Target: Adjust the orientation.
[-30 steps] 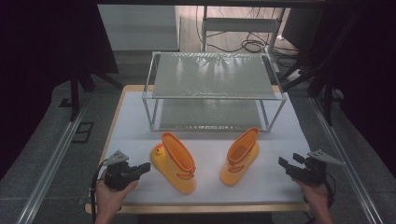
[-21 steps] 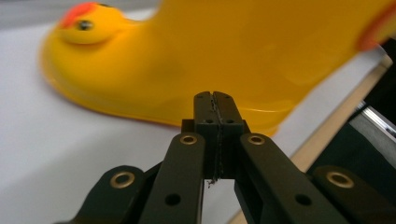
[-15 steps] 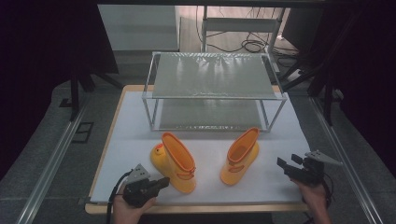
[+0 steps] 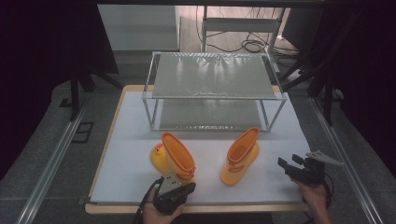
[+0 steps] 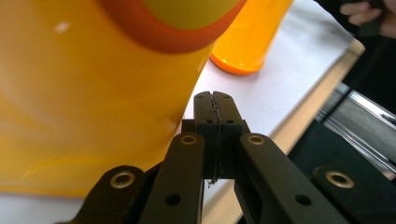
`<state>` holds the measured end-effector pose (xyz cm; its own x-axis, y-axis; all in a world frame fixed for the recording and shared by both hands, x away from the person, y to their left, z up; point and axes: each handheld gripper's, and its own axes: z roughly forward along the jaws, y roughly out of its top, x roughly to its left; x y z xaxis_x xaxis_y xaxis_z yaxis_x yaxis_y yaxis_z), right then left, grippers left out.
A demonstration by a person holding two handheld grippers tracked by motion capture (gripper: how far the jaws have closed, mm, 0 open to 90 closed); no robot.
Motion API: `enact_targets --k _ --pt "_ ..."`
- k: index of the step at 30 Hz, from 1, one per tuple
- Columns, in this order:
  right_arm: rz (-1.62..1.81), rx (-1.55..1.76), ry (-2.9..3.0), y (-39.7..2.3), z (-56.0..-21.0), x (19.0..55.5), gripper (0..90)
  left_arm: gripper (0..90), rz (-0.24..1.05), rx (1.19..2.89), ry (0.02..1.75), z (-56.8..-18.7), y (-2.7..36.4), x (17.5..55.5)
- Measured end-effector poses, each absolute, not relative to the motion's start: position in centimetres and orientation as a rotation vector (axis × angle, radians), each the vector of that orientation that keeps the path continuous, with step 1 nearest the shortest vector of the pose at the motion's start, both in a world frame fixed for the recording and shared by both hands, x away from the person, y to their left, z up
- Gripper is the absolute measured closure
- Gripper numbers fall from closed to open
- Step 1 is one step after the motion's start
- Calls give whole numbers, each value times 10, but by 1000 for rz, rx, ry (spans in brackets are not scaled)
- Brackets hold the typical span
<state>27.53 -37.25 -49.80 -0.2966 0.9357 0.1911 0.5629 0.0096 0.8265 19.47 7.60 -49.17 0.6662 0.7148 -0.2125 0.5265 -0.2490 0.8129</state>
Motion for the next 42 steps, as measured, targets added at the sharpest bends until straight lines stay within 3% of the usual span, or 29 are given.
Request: enact_targets --k 16,42 --pt "1209 1529 1867 -375 -497 273 297 900 350 1910 992 -498 73 191" --pt "1201 1531 1865 -376 -497 273 299 900 381 1799 1194 -499 193 176"
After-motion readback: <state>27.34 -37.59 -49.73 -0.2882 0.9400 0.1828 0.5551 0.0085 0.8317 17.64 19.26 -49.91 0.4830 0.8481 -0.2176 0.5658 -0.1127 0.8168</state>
